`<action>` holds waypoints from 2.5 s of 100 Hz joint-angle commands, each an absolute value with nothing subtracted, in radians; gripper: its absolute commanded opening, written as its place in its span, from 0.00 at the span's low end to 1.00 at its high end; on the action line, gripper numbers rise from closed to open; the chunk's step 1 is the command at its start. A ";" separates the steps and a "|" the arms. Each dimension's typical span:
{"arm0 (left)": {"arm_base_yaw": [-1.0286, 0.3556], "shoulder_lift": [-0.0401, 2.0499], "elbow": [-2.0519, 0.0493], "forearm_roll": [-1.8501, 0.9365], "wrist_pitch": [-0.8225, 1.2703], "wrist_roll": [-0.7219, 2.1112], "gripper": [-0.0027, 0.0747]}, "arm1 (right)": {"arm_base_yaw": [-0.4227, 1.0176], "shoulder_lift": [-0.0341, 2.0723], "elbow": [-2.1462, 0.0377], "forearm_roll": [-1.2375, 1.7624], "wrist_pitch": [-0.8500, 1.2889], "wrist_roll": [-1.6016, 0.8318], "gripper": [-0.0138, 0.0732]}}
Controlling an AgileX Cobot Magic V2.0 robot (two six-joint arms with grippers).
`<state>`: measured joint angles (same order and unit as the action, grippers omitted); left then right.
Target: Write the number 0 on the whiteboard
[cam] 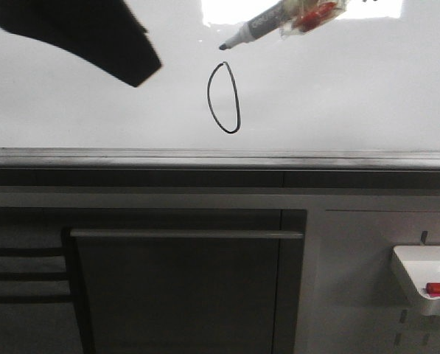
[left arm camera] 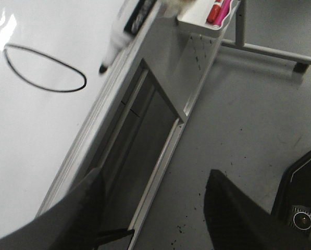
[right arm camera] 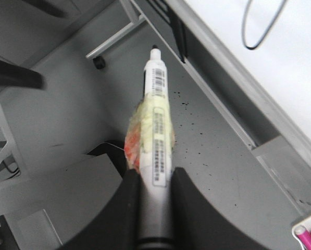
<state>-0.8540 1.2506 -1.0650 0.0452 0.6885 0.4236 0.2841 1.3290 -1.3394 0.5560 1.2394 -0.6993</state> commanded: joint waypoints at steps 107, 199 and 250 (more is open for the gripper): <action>-0.869 1.352 -1.261 -0.119 0.795 0.760 0.30 | 0.438 1.265 -1.362 0.546 1.305 -0.733 0.11; -0.869 1.359 -1.265 -0.160 0.855 0.800 0.20 | 0.528 1.265 -1.362 0.461 1.305 -0.827 0.11; -0.869 1.359 -1.265 -0.174 0.841 0.798 0.02 | 0.528 1.265 -1.362 0.459 1.305 -0.827 0.39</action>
<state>-0.8632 1.3869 -1.2317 -0.1441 0.8949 0.8048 0.5263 1.2968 -1.3394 0.4343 1.2460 -0.8174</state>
